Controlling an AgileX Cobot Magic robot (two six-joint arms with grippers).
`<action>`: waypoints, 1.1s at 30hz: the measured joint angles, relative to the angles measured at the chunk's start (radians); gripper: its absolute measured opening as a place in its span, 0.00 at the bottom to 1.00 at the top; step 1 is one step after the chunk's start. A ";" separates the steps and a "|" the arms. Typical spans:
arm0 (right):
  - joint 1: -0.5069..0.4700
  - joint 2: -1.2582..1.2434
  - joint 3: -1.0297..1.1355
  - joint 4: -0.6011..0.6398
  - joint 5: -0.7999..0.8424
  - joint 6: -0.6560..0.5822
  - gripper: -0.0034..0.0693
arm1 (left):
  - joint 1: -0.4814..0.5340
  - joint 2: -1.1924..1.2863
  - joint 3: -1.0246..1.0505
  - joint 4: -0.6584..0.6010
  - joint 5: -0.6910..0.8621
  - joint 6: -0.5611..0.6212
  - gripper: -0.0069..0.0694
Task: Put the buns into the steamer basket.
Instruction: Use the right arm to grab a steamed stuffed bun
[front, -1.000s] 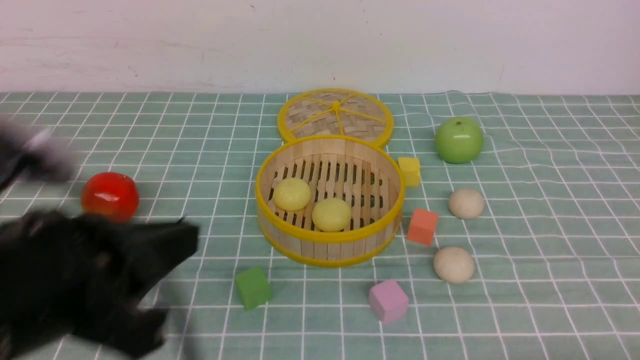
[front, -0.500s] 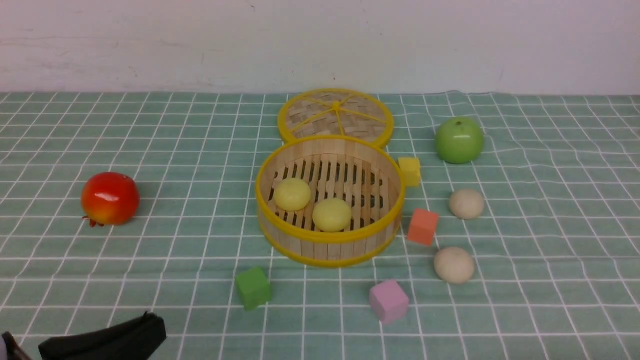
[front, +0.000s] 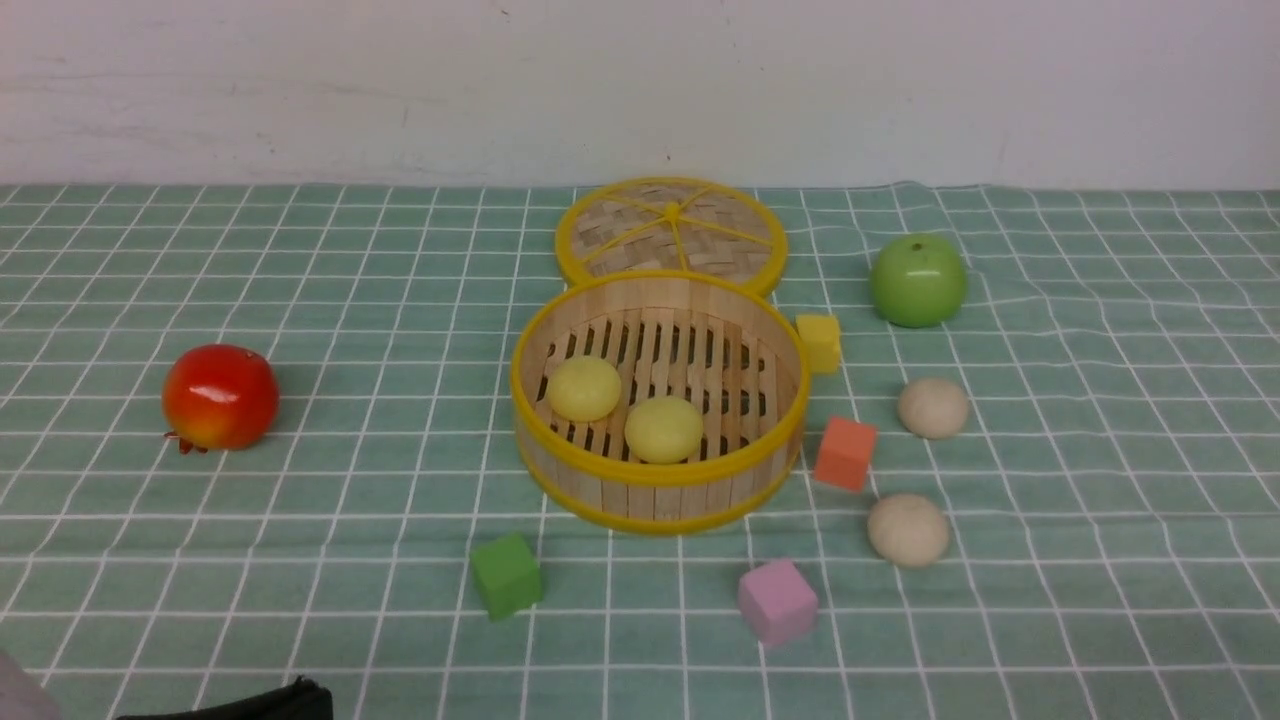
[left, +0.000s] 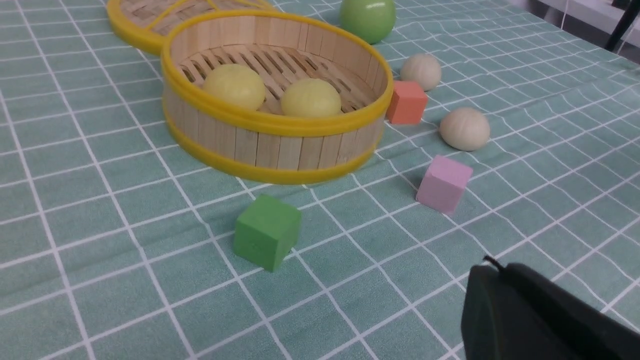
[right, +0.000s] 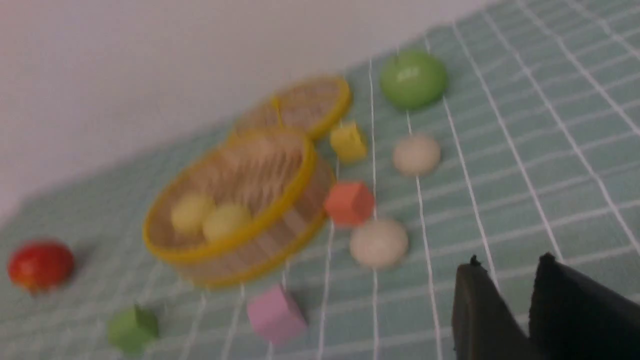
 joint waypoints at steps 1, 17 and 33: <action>0.018 0.122 -0.094 -0.024 0.106 -0.066 0.24 | 0.000 0.000 0.000 0.000 0.000 0.000 0.07; 0.142 1.231 -0.696 -0.110 0.405 -0.301 0.11 | 0.000 0.000 0.000 0.000 0.000 0.000 0.08; 0.206 1.554 -0.963 -0.154 0.253 -0.249 0.42 | 0.000 0.000 0.000 0.000 0.000 0.000 0.09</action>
